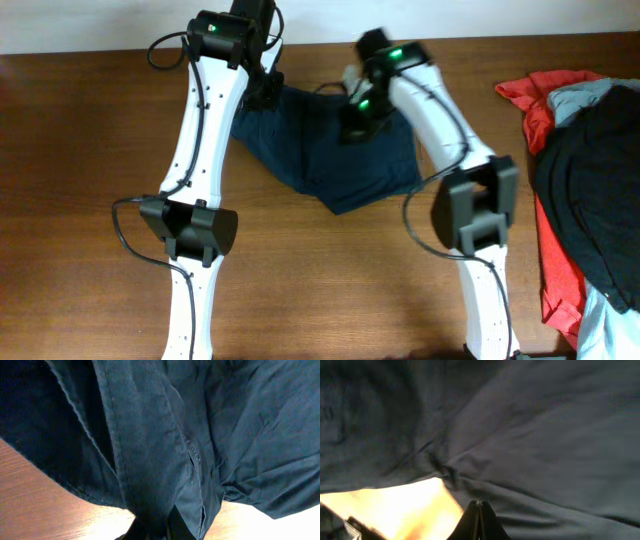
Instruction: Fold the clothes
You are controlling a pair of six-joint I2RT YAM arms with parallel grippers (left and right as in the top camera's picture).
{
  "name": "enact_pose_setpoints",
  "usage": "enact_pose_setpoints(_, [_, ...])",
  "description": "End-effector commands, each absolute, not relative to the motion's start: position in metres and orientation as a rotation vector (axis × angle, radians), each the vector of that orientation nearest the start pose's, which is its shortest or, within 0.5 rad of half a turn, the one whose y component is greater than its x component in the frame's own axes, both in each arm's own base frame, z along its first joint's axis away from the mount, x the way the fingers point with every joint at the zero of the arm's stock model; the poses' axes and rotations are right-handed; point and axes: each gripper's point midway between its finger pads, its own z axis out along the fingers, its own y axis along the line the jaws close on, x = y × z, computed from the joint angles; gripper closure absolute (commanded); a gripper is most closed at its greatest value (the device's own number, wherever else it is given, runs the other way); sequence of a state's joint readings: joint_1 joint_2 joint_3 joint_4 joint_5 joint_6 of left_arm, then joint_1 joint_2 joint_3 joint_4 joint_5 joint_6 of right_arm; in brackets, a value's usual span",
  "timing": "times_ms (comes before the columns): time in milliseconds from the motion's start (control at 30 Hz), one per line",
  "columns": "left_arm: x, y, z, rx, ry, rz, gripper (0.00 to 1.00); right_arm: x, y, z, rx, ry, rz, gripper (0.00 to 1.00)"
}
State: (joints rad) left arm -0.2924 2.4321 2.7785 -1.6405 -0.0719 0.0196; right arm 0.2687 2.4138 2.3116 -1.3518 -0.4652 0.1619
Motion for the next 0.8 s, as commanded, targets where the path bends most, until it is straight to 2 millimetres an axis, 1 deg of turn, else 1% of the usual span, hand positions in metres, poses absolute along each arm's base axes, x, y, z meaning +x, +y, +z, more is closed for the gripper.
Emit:
enact_pose_setpoints(0, [0.481, -0.144, 0.191, 0.486, 2.797, 0.048, 1.00, 0.472, 0.155, 0.100, -0.116, 3.017, 0.615, 0.96])
enact_pose_setpoints(33, [0.480, -0.146, 0.191, 0.493, 2.795, 0.047, 1.00, 0.475, 0.142, 0.095, -0.088, 3.023, 0.568, 0.96])
enact_pose_setpoints(67, [0.479, -0.149, 0.191, 0.502, 2.793, 0.045, 1.00, 0.477, 0.134, 0.091, -0.084, 3.024, 0.541, 0.96])
enact_pose_setpoints(167, [0.478, -0.159, 0.191, 0.526, 2.781, 0.035, 1.00, 0.483, 0.120, 0.079, -0.075, 3.016, 0.515, 0.96])
enact_pose_setpoints(300, [0.477, -0.174, 0.192, 0.560, 2.760, 0.019, 1.00, 0.489, 0.104, 0.059, -0.044, 3.013, 0.431, 0.96])
enact_pose_setpoints(400, [0.476, -0.183, 0.193, 0.582, 2.744, 0.012, 1.00, 0.489, 0.097, 0.044, -0.028, 3.018, 0.416, 0.96])
enact_pose_setpoints(500, [0.476, -0.192, 0.195, 0.598, 2.725, -0.002, 1.00, 0.486, 0.088, 0.023, -0.010, 3.032, 0.357, 0.96])
enact_pose_setpoints(667, [0.477, -0.204, 0.196, 0.621, 2.700, -0.020, 1.00, 0.476, 0.088, -0.016, -0.009, 3.043, 0.360, 0.96])
enact_pose_setpoints(767, [0.477, -0.200, 0.196, 0.637, 2.699, 0.021, 1.00, 0.475, 0.086, -0.016, -0.002, 3.045, 0.363, 0.96])
